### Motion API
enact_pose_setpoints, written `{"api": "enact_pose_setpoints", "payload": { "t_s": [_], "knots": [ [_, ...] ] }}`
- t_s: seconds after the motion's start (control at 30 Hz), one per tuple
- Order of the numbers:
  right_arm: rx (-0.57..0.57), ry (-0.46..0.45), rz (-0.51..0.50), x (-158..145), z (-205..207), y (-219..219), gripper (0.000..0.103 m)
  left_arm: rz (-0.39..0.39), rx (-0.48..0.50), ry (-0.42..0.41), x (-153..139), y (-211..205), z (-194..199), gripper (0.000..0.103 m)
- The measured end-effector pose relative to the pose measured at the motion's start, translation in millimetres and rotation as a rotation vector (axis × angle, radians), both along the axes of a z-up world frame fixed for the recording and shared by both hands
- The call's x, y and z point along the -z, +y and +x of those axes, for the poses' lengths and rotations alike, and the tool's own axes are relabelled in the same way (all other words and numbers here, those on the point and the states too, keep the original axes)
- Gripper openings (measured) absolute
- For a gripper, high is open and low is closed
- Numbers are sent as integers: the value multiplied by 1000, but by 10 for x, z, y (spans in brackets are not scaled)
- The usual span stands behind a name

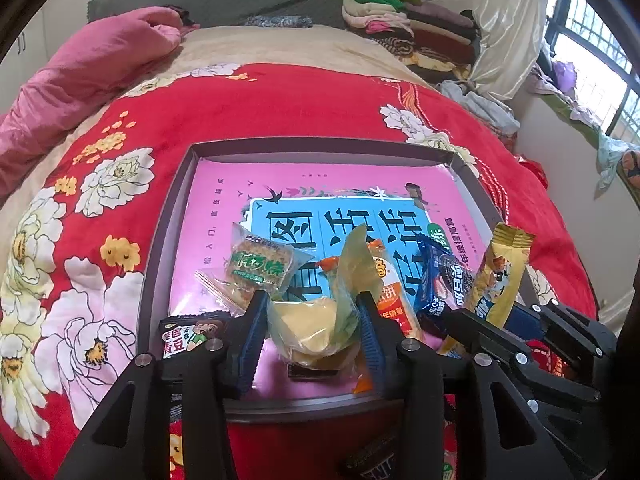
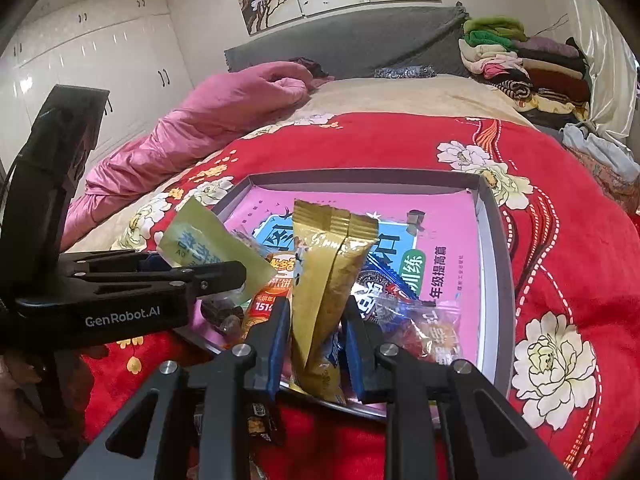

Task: Organize snacks
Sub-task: 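Lower the green-labelled bag into the tray and open left gripper while right releases the yellow bar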

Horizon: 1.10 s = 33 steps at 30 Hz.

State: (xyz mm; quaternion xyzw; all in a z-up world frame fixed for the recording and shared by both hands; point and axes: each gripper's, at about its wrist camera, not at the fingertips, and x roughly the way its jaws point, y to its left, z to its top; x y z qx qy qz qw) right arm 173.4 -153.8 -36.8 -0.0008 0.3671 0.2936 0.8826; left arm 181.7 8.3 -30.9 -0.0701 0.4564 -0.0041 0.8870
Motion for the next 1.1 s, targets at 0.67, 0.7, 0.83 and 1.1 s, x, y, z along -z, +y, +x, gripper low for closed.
{"api": "enact_pose_setpoints", "payload": {
  "t_s": [0.67, 0.7, 0.83, 1.1],
  "knots": [
    [63, -12, 50, -107, 34, -189, 37, -6, 1, -34, -156, 29, -77, 59],
    [64, -14, 53, -114, 32, -198, 37, -8, 1, -37, -165, 35, -82, 59],
    [72, -22, 65, -139, 37, -231, 39, -12, -3, -54, -221, 66, -113, 60],
    [87, -58, 102, -251, -10, -320, 47, -25, -2, -90, -359, 90, -178, 73]
  ]
}}
